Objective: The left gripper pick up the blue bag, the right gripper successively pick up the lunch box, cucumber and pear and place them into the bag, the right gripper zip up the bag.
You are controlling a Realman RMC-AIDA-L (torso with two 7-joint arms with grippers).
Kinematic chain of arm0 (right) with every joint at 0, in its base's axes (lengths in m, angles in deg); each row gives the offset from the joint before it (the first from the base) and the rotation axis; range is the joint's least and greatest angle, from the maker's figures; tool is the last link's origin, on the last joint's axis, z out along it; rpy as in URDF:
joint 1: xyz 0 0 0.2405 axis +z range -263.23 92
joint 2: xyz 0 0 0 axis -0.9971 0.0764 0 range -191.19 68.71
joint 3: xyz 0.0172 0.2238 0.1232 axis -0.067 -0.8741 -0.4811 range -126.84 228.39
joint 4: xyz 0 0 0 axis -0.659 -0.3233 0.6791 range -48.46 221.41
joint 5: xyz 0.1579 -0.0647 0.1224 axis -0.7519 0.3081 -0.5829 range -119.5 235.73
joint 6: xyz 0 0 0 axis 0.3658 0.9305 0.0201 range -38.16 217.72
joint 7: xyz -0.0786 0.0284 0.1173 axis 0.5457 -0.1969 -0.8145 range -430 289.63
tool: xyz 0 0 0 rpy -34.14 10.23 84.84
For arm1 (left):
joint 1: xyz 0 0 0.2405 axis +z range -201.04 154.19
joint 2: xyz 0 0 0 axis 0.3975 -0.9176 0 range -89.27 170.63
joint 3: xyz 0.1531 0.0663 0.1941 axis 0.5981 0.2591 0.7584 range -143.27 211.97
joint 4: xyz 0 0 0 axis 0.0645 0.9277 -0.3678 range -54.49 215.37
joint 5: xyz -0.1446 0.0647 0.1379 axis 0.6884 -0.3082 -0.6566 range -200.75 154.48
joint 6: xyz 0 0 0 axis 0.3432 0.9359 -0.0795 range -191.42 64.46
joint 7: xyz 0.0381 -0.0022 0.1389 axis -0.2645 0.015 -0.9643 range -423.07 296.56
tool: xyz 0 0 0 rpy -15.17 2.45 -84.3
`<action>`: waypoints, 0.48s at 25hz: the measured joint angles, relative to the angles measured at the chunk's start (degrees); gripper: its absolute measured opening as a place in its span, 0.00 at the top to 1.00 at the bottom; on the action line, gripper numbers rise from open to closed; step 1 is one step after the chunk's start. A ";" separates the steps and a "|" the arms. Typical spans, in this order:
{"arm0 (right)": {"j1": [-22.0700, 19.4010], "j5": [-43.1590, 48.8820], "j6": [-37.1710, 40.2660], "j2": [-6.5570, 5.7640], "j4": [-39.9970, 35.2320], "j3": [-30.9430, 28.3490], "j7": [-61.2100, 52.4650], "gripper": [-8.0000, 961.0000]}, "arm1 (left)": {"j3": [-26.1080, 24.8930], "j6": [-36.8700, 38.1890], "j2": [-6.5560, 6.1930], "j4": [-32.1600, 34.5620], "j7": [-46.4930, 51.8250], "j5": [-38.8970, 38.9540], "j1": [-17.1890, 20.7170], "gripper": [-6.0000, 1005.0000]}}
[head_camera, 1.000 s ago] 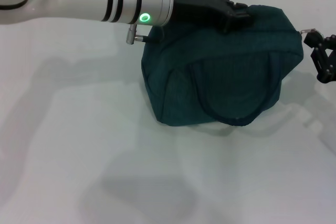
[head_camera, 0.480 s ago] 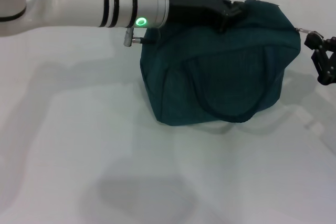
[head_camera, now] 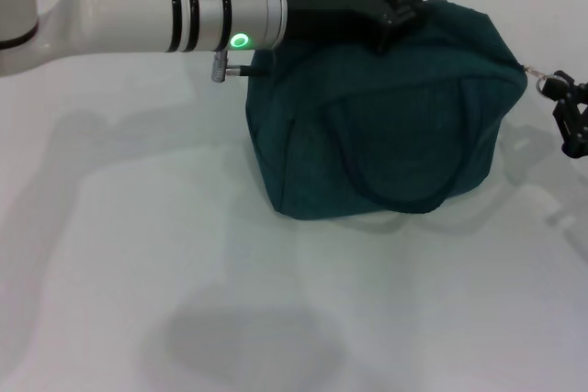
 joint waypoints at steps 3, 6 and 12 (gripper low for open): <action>0.20 0.00 -1.09 0.00 0.50 -0.01 -0.01 0.98 | -0.05 -0.05 -0.01 0.00 -0.29 0.51 0.15 0.92; 0.28 -0.03 -2.36 0.00 0.63 0.00 -0.03 0.97 | -0.99 -0.06 -0.01 0.00 -0.53 0.77 0.37 0.93; 0.34 -0.64 -4.79 -0.01 0.61 -0.02 -0.06 0.97 | -1.57 -0.08 -0.03 0.01 -0.54 1.25 0.53 0.93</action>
